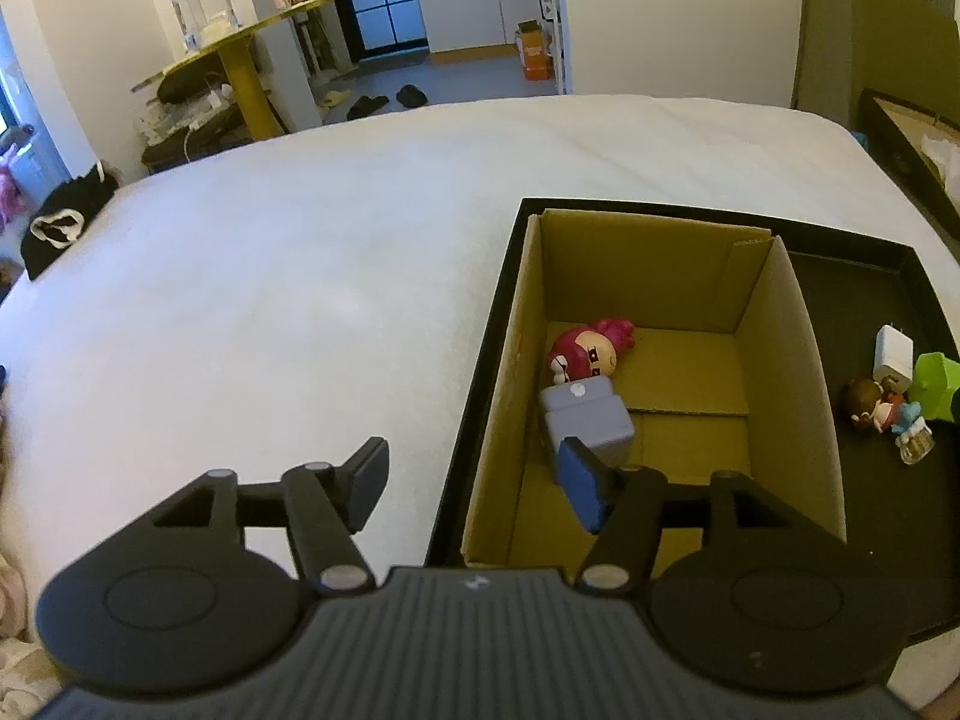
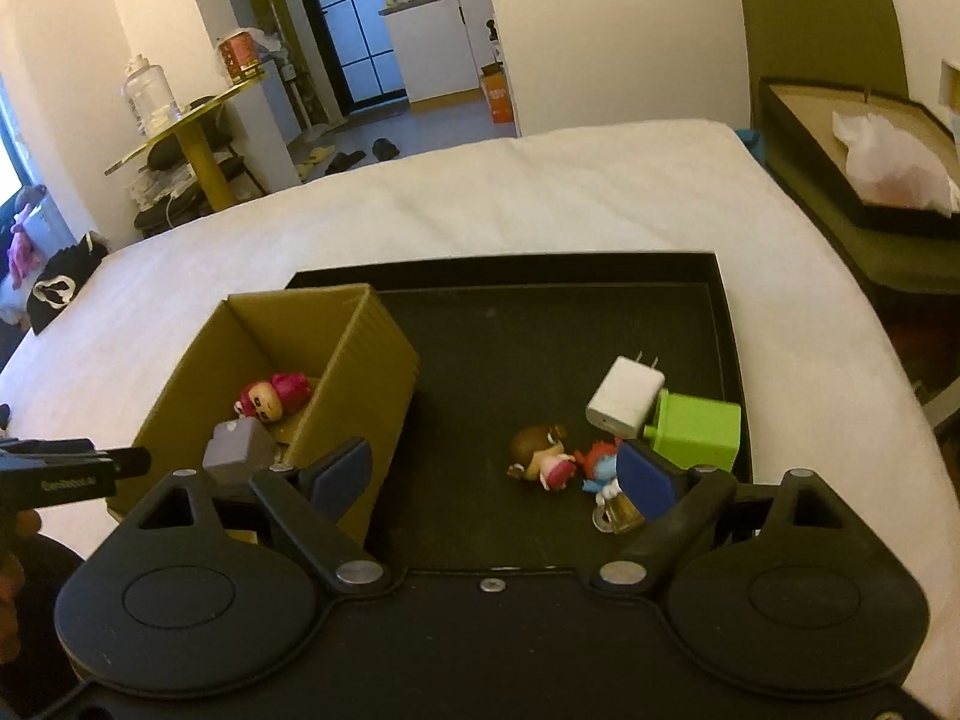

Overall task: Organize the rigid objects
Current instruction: 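Move the right gripper back toward the remaining figures on the tray, then close the right gripper on the small mug figurine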

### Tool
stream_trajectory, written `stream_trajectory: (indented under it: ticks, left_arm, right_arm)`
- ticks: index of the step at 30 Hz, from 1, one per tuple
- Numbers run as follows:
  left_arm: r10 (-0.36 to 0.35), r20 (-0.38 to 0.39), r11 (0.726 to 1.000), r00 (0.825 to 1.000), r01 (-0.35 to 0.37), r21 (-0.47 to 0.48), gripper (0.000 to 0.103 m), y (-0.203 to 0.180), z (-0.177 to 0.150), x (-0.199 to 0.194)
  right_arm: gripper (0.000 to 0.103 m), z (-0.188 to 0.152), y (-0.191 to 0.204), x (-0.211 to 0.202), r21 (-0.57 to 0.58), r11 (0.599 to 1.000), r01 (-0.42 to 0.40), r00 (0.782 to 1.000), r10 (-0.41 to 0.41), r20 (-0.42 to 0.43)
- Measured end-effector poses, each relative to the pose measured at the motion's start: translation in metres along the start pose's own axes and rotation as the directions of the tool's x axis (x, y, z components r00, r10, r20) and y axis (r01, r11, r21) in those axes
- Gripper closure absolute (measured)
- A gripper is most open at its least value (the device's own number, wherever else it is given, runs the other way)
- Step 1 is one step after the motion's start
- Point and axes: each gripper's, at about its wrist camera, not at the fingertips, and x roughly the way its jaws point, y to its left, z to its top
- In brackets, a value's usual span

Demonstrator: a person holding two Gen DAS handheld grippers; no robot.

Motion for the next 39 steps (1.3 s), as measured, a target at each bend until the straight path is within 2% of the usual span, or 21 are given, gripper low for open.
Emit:
stream_trajectory:
  ticks: [6, 13, 16, 18, 21, 26, 31, 32, 39]
  left_arm:
    - [0.030, 0.012, 0.999, 0.999, -0.030, 0.018, 0.040, -0.008, 0.004, -0.004]
    - [0.055, 0.027, 0.997, 0.998, -0.056, 0.044, 0.032, -0.016, 0.004, -0.006]
    - [0.065, 0.026, 0.996, 0.998, -0.067, 0.063, 0.031, -0.020, 0.005, -0.004]
    - [0.070, 0.021, 0.995, 0.997, -0.071, 0.065, 0.031, -0.020, 0.006, -0.003]
    - [0.079, 0.012, 0.994, 0.997, -0.080, 0.068, 0.031, -0.022, 0.007, 0.000]
    - [0.086, 0.006, 0.993, 0.996, -0.086, 0.087, 0.031, -0.026, 0.006, 0.003]
    - [0.083, 0.000, 0.993, 0.997, -0.083, 0.087, 0.031, -0.025, 0.006, 0.005]
    - [0.082, 0.000, 0.993, 0.997, -0.082, 0.084, 0.031, -0.025, 0.006, 0.005]
    - [0.075, 0.006, 0.994, 0.997, -0.075, 0.078, 0.031, -0.023, 0.005, 0.003]
  right_arm:
    - [0.014, -0.012, -0.015, 0.015, 0.033, 0.999, 0.023, 1.000, -0.023, -0.004]
    - [0.017, -0.023, -0.023, 0.033, 0.052, 0.995, 0.080, 0.997, -0.081, 0.013]
    - [0.026, -0.026, -0.027, 0.041, 0.033, 0.990, 0.135, 0.991, -0.136, 0.009]
    - [0.036, -0.028, -0.035, 0.046, 0.032, 0.984, 0.177, 0.984, -0.177, -0.005]
    - [0.048, -0.030, -0.045, 0.053, 0.042, 0.981, 0.187, 0.982, -0.186, -0.035]
    - [0.051, -0.033, -0.047, 0.071, 0.041, 0.980, 0.197, 0.979, -0.194, -0.069]
    - [0.053, -0.037, -0.033, 0.085, -0.055, 0.975, 0.217, 0.973, -0.220, -0.070]
    - [0.065, -0.040, -0.030, 0.087, -0.077, 0.971, 0.225, 0.970, -0.230, -0.079]
    - [0.065, -0.048, -0.023, 0.080, -0.105, 0.967, 0.233, 0.965, -0.243, -0.096]
